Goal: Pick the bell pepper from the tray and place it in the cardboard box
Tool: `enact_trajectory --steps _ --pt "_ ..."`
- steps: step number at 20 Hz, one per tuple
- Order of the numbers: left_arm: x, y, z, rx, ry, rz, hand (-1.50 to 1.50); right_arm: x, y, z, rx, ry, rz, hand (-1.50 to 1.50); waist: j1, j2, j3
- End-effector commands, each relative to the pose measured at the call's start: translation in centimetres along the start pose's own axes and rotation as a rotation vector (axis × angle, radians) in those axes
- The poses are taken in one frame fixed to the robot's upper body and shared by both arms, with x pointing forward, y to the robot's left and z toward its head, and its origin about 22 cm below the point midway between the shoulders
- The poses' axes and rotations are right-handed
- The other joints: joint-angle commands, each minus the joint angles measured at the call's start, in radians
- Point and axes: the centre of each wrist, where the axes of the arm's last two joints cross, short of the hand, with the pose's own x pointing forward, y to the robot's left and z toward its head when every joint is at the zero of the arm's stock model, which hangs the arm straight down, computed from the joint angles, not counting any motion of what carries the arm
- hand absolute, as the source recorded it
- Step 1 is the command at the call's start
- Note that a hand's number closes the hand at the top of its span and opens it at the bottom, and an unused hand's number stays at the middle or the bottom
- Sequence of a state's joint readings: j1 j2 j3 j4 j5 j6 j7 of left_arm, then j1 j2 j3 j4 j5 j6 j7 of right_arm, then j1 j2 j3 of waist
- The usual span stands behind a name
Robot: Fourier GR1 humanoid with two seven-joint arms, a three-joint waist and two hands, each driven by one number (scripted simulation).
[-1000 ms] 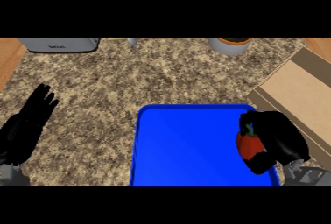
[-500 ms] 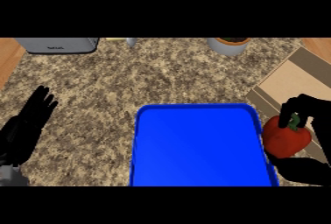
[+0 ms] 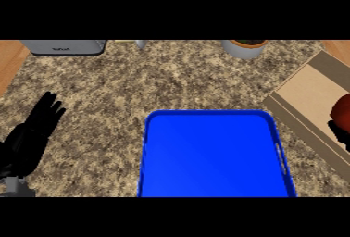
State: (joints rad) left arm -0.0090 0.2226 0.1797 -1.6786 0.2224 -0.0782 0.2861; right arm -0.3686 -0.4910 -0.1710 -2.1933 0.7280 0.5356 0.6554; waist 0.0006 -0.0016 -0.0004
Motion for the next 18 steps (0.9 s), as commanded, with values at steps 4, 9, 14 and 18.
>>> enact_trajectory --steps 4,9,14,18 --pt "1.6 1.0 0.7 -0.001 -0.025 -0.016 0.00 -3.8 -1.9 -3.0 0.005 0.049 0.071 1.50 0.003 0.001 0.000" --pt "1.1 -0.6 -1.2 -0.005 -0.006 -0.004 0.00 -8.9 2.1 -4.1 0.004 0.030 0.059 1.50 -0.001 0.003 0.001" --pt "0.1 -1.5 0.1 -0.008 -0.008 0.002 0.00 -10.0 1.8 -8.3 0.022 0.005 0.043 1.50 0.009 0.003 0.001" --pt "0.5 2.7 -0.2 -0.005 -0.033 -0.004 0.00 -12.3 8.0 -7.8 0.049 0.022 0.029 1.50 0.013 0.005 0.001"
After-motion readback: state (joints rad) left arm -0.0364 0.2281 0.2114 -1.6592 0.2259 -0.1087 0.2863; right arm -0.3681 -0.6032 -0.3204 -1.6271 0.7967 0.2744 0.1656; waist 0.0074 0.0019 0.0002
